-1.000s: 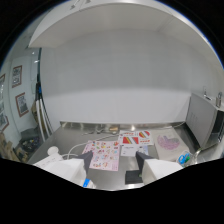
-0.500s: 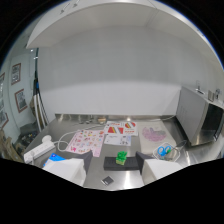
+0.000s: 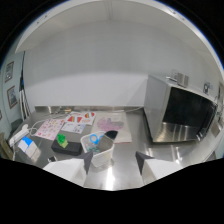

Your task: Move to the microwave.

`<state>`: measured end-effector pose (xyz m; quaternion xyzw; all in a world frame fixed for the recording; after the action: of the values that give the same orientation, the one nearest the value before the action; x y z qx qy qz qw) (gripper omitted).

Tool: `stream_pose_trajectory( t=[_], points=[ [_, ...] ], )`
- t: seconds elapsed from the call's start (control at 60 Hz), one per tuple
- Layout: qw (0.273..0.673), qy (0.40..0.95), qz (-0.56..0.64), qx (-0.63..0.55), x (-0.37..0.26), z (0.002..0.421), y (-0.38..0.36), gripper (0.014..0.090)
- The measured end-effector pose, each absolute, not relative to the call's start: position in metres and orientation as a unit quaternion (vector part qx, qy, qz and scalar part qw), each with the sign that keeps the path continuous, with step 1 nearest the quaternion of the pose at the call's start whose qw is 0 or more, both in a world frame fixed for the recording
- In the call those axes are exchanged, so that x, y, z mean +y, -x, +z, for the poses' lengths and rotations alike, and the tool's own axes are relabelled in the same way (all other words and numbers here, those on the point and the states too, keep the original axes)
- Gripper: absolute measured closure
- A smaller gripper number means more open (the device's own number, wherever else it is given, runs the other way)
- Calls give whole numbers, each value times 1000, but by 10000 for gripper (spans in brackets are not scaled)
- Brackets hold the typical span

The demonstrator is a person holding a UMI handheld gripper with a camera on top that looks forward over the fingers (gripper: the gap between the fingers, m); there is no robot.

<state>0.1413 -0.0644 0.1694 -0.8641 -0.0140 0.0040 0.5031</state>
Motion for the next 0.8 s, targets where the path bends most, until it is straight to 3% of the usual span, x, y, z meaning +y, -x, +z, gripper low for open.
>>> stream_pose_trajectory(
  t=[0.35,0.8],
  points=[
    [506,861,-37,27,-40,159,-288,205],
    [515,856,-34,21,34,155,-325,205]
  ],
)
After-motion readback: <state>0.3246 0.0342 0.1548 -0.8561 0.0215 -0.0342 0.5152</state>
